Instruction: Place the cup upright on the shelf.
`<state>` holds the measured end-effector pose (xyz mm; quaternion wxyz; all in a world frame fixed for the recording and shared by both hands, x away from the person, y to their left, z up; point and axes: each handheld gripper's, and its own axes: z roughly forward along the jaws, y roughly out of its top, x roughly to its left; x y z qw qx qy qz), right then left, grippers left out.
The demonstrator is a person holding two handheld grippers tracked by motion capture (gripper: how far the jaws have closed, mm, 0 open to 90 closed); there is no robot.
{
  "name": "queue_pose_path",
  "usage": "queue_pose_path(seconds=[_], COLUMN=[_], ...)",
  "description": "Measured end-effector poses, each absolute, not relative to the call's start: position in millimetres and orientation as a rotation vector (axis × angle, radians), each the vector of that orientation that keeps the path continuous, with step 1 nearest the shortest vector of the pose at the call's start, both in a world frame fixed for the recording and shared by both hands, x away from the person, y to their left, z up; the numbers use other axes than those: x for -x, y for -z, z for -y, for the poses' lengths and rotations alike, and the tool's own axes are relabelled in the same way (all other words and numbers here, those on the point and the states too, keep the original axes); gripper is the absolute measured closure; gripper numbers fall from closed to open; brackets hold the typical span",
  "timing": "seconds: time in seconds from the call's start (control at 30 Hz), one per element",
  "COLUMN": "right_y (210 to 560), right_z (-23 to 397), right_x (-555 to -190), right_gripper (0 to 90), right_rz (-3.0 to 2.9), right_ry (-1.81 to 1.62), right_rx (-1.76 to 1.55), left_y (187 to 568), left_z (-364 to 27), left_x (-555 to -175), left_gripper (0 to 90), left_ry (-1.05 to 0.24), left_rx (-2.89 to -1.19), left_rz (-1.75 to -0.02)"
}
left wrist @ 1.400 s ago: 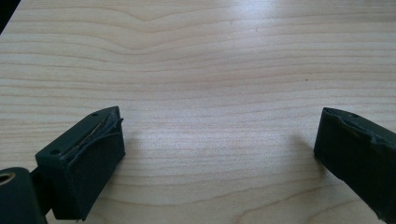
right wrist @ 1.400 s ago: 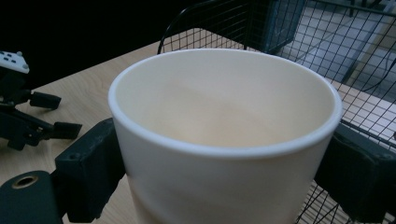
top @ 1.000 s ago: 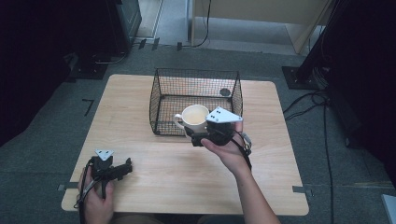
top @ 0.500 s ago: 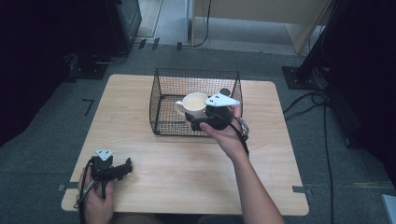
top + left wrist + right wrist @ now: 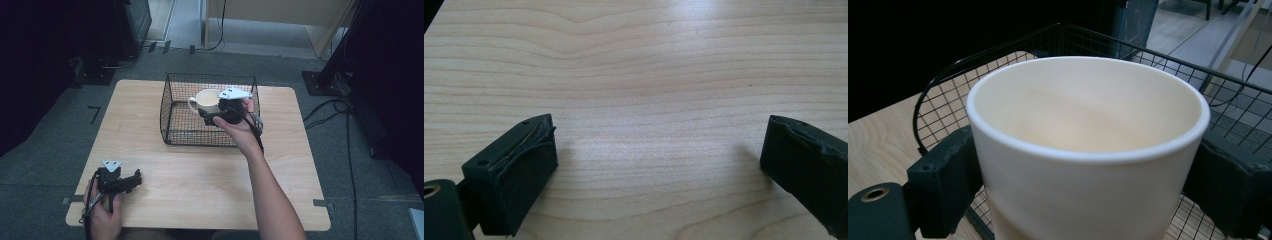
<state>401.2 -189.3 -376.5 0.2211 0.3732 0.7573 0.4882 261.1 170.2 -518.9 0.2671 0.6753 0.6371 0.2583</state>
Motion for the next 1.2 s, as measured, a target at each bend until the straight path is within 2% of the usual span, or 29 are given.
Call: queue_pose_path(seconds=[0.7,1.2], right_y=[401,437], right_z=[185,172], right_x=[-468,-491], right_gripper=[9.1,9.3], right_rz=[-2.174,-2.324], right_ry=[-1.328,-1.243], right_rx=[-0.941,-0.893], left_y=[519,519], left_z=[-170,-171], left_x=[-261,-261], left_gripper=[1.9,1.8], left_ry=[-0.695,-0.695], left_rx=[-1.825,-1.825], left_rz=[-1.719,-1.719])
